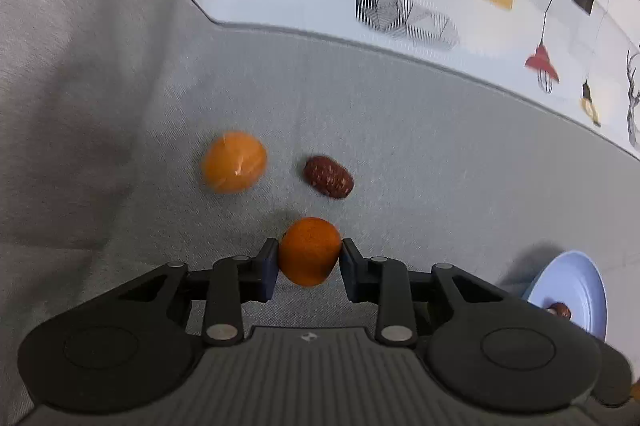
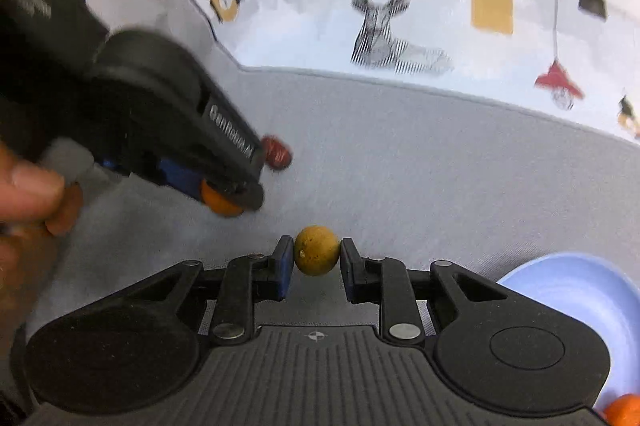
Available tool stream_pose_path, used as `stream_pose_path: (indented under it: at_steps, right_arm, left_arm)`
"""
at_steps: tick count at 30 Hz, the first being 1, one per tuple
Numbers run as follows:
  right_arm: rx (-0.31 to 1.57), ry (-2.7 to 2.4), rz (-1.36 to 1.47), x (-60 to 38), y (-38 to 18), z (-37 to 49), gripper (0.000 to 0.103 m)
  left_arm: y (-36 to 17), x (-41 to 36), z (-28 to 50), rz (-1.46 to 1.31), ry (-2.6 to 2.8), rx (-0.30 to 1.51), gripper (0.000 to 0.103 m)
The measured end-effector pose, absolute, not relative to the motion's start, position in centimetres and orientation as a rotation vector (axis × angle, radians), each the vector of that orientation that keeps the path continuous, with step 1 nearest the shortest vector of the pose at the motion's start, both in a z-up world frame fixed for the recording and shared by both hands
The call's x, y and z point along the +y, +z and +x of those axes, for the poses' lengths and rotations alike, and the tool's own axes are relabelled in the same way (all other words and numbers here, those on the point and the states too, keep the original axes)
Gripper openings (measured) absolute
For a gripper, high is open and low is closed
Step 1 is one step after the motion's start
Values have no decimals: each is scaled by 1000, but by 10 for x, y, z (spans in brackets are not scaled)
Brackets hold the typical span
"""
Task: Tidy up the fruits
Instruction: 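Carry the mandarin with the left tool while the right tool carries the yellow fruit over the plate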
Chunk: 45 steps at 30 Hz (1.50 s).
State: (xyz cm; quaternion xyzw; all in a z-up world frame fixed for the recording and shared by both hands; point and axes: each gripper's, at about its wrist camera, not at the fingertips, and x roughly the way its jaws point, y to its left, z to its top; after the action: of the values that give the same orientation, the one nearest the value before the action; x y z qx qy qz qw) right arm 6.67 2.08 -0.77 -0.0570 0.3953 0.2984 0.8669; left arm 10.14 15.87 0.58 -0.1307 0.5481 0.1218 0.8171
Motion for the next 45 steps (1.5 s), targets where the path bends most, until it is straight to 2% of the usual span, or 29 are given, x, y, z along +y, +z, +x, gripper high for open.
stream_pose_path:
  at_steps: [6,10,16,19,23,26,29,45]
  right_arm:
    - [746,562,-79,-15,30,69,26]
    - [698,516,-32,-62,63,56,26]
    - [668,448,8,-129,79,25,26]
    - [663,415,55,-158,67,9,26]
    - [698,371,-40,-168,43,10,26]
    - [682,355,-63,-177,41,15,26]
    - [705,341,-28,-184,37,20,26]
    - [714,371,-61,-175,28,32,26]
  left_arm:
    - [29,134,83,-209,258,1040,35]
    - [57,127,54,-320,267,960,35]
    - [89,84,9,-321,211,853,35]
    - [77,61,-16,-263,169,821,35]
    - [54,48,-10,-249,143,914,35]
    - [50,43,0,-180,170,900,35]
    - [41,46,8,-257,152,917,35]
    - [29,18,25,-221,38,881,35]
